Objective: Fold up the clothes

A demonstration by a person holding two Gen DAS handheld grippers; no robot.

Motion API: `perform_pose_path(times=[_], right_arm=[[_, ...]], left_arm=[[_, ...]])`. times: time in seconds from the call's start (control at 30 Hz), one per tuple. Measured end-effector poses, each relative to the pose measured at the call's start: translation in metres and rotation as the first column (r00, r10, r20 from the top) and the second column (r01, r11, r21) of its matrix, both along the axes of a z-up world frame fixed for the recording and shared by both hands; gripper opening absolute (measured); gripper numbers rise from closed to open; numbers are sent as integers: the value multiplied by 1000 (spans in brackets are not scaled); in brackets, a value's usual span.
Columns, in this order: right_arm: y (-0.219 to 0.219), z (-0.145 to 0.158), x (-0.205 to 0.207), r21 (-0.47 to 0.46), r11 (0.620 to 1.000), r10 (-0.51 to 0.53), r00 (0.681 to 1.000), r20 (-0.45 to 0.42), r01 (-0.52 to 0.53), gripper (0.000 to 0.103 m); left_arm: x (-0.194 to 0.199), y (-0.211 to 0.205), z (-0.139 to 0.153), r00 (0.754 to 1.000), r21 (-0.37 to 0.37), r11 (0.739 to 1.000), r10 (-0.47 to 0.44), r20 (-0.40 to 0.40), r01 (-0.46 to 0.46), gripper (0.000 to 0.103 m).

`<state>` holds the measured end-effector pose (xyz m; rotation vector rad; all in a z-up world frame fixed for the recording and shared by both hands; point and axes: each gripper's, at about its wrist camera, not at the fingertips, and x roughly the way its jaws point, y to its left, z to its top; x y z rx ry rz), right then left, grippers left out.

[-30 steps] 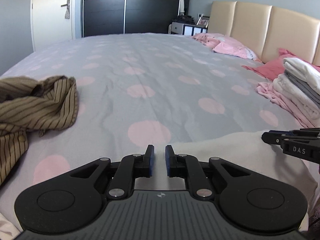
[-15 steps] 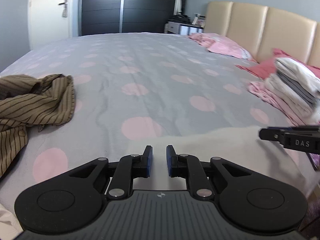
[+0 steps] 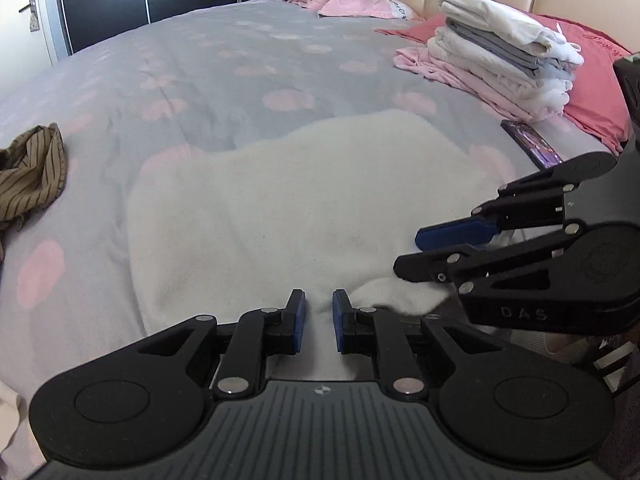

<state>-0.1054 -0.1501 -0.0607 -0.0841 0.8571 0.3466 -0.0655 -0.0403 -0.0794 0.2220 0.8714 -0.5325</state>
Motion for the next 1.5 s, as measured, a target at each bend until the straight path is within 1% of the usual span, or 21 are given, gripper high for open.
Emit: perform_pose_path(times=[0.1,0.17,0.2,0.23,0.3,0.4,0.43,0.47,0.53,0.6,0.67,0.77,0.83,0.9,1.0,1.07,1.17,1.23,1.37,1.47,1.5], right_arm=[[-1,2,0,3,1000,-1,1000,-4,1,27],[-3,5,1,11,1000,-6,1000,-7,6,27],[-4,8,2,22,1000,-14,1000,-4,14,32],[-7,11,3,34,999,-24,1000,2,24,43],[-14,19,3,64,997,-49,998,35,46,45],[-26,31,7,68,994,-88,991,104,81,46],[-30,33,9,65,993,-103,987,120,96,48],[-36,35,12,67,991,-123,984,129,115,50],[-50,38,20,95,981,-179,975,130,167,63],[-64,40,27,131,969,-225,968,107,210,72],[-76,37,34,167,955,-258,964,65,244,73],[-93,26,43,232,924,-306,952,-29,304,73],[-100,16,48,262,903,-328,940,-92,340,73],[-104,7,52,280,884,-347,927,-142,374,73],[-108,-6,56,327,855,-344,912,-222,402,73],[-107,-13,58,347,845,-331,907,-259,407,73],[-102,-24,61,357,842,-305,902,-305,405,73],[-100,-27,62,355,845,-299,903,-308,400,73],[-95,-29,65,357,850,-285,908,-307,388,71],[-90,-30,68,353,859,-274,915,-297,372,66],[-89,-31,68,354,860,-270,917,-294,367,63]], left_arm=[[0,3,3,1000,-7,1000,11,-9,-11,14],[-1,4,6,1000,-17,1000,18,-1,-18,15],[-2,6,8,1000,-27,999,24,11,-24,16],[-2,8,11,999,-40,999,32,26,-31,20],[-2,15,20,995,-75,995,64,72,-59,25],[4,30,34,978,-122,983,157,137,-140,36],[8,37,38,970,-136,975,193,145,-174,46],[12,45,40,961,-149,966,233,146,-212,52],[23,60,40,947,-177,943,302,110,-280,53],[34,74,34,934,-203,919,354,42,-339,54],[42,87,26,919,-225,893,394,-27,-390,54],[49,97,14,906,-248,871,406,-117,-423,54],[51,99,6,905,-262,867,390,-170,-423,53],[53,98,-1,903,-263,867,376,-208,-422,50],[57,95,-12,898,-269,868,350,-265,-417,49],[59,94,-20,892,-276,865,334,-303,-418,47],[61,94,-28,884,-286,859,326,-334,-425,48],[64,96,-30,878,-297,851,324,-353,-434,48],[67,97,-34,874,-312,843,317,-368,-438,51],[70,95,-36,882,-327,845,302,-362,-424,51],[70,94,-36,886,-330,846,298,-356,-418,51]])
